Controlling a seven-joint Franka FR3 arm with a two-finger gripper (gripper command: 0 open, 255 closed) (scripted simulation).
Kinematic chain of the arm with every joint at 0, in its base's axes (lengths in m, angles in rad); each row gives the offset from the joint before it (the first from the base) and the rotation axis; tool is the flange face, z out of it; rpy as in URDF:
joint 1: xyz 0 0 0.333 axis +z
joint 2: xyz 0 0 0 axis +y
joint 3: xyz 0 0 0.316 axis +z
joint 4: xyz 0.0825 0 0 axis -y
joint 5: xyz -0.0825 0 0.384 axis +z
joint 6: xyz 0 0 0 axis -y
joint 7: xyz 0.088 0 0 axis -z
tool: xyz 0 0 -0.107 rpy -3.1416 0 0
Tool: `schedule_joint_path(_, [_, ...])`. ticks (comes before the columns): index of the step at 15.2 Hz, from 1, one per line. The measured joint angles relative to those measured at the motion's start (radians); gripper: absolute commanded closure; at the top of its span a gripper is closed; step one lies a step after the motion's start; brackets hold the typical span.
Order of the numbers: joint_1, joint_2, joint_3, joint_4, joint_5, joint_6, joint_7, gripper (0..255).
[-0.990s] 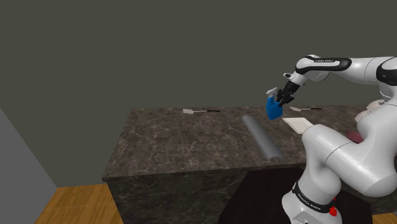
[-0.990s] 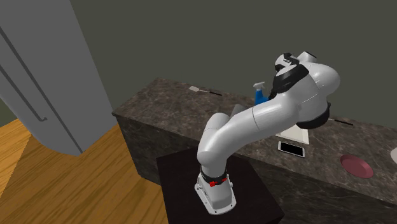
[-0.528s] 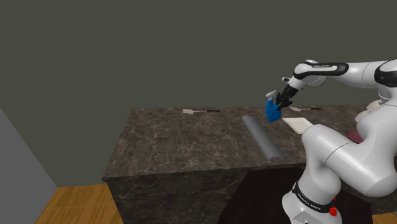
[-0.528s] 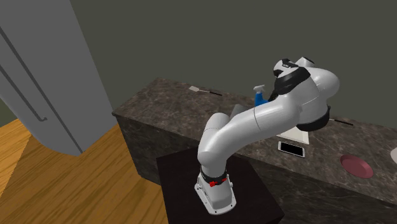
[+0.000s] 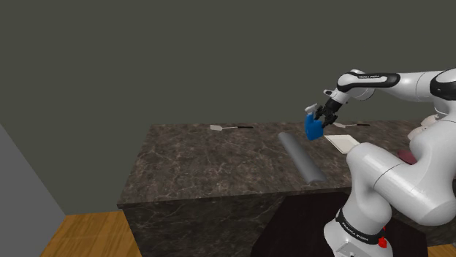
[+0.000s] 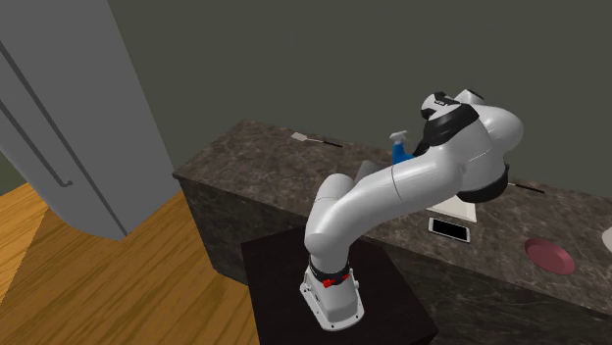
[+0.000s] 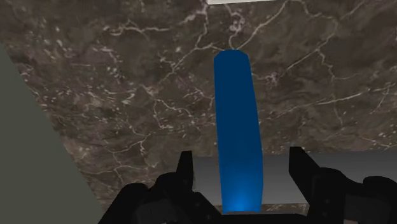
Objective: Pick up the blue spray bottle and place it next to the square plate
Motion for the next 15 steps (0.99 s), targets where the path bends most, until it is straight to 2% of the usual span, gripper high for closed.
schedule_joint_path(4, [0.001,-0.001,-0.001,0.0,0.0,-0.001,0.0,0])
schedule_joint_path(9, [-0.017,0.03,0.04,0.071,0.037,-0.094,-0.022,0])
schedule_joint_path(15, [-0.016,0.031,0.042,0.083,0.04,-0.106,-0.026,0])
